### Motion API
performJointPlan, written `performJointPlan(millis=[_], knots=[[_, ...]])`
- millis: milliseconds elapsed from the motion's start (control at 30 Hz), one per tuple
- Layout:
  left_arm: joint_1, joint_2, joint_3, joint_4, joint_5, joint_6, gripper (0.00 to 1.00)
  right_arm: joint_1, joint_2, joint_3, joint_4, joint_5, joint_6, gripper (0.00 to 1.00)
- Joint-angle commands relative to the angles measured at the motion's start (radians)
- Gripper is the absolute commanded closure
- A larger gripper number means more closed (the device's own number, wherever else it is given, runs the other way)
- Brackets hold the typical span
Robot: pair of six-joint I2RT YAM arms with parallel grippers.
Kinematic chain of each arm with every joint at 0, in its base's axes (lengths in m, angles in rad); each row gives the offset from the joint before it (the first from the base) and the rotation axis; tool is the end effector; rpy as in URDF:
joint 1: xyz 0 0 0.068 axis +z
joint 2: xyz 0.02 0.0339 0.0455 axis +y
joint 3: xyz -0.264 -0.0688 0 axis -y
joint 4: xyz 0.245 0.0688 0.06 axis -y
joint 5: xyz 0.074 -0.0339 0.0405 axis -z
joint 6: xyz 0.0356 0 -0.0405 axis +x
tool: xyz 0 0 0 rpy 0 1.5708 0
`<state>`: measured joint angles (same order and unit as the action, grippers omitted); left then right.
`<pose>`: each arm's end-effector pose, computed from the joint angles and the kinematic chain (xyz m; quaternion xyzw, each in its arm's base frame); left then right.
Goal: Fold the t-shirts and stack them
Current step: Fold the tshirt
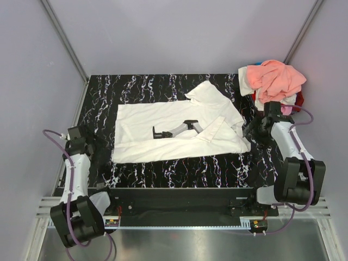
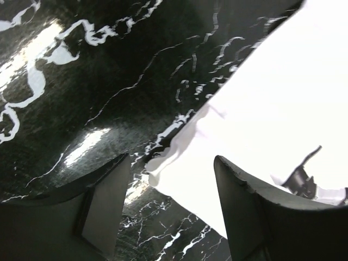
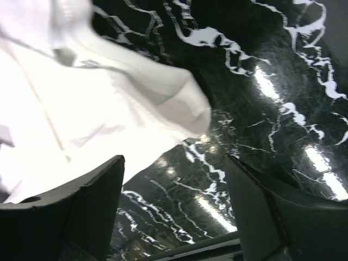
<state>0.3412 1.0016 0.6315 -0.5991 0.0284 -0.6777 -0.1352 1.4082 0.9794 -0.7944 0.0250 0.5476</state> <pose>0.1792 0.0626 0.2128 -0.4621 0.8358 -0.0630 0.2898 0.2598 -0.0362 0.2237 0.3318 0.9273 0.0234 0.1718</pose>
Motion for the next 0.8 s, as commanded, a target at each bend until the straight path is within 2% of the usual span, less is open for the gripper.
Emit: performJointPlan(millis=[0,100,133,233,400,500,767], knots=[[-0.001,-0.052,0.017,0.076,0.1,0.032,0.33,0.037,-0.055,0.047,0.033,-0.105,-0.014,0.21],[-0.039,-0.043,-0.003,0.153,0.146,0.032,0.35,0.116,-0.035,0.073,0.073,-0.158,-0.011,0.27],[-0.083,-0.032,0.003,0.172,0.14,0.032,0.36,0.184,-0.02,0.084,0.083,-0.161,-0.003,0.29],[-0.177,0.02,-0.013,0.226,0.119,0.015,0.39,0.256,0.07,0.123,0.139,-0.248,0.017,0.42],[-0.323,0.068,-0.101,0.358,0.07,-0.022,0.41,0.295,0.25,0.179,0.251,-0.364,0.063,0.65],[-0.366,0.1,-0.151,0.45,0.058,-0.022,0.42,0.304,0.343,0.234,0.238,-0.339,0.063,0.69],[-0.395,0.163,-0.205,0.579,0.065,-0.029,0.48,0.307,0.477,0.281,0.264,-0.332,0.066,0.68]])
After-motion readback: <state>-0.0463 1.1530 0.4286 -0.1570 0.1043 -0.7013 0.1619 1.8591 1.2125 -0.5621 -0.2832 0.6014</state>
